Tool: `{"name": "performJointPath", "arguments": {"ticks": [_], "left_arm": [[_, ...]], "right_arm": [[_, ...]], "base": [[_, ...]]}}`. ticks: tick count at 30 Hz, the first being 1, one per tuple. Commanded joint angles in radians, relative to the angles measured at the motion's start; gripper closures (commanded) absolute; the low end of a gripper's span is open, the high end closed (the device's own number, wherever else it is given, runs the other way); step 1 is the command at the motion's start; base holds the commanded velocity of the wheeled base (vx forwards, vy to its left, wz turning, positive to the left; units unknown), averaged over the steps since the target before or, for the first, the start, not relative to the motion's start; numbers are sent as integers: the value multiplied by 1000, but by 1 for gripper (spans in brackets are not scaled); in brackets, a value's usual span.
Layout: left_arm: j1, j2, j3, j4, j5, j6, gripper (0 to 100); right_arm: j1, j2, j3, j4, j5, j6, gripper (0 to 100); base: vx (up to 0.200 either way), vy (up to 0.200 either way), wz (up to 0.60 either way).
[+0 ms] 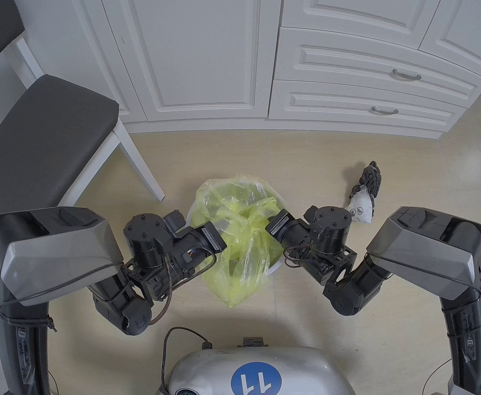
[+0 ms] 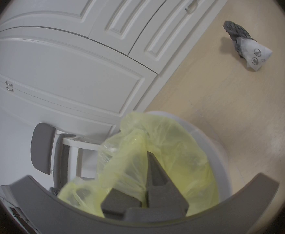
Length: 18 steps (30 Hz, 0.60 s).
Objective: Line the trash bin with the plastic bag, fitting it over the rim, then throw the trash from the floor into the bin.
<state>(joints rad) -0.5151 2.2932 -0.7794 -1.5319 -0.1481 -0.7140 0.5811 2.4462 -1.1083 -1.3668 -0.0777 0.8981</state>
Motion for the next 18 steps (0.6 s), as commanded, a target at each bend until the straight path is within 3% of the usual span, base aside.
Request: {"name": "performJointPath", "arguments": {"ticks": [1, 5, 14, 15, 18], "left_arm": [[-34, 46, -11, -1, 5, 2, 100], [-45, 60, -51, 1, 62, 7, 100], [-20, -40, -23, 1, 58, 10, 100], [-13, -92, 17, 1, 50, 13, 100], [18, -136, 48, 3, -13, 11, 100]], "right_arm": [[0, -64, 16, -2, -4, -5, 100], [11, -154, 68, -2, -4, -47, 100], [13, -226, 116, -5, -34, -192, 100], [-1, -226, 119, -6, -50, -265, 100], [-32, -225, 143, -8, -51, -366, 100]], "base": [[0, 0, 0], [0, 0, 0], [0, 0, 0], [0, 0, 0], [0, 0, 0]]}}
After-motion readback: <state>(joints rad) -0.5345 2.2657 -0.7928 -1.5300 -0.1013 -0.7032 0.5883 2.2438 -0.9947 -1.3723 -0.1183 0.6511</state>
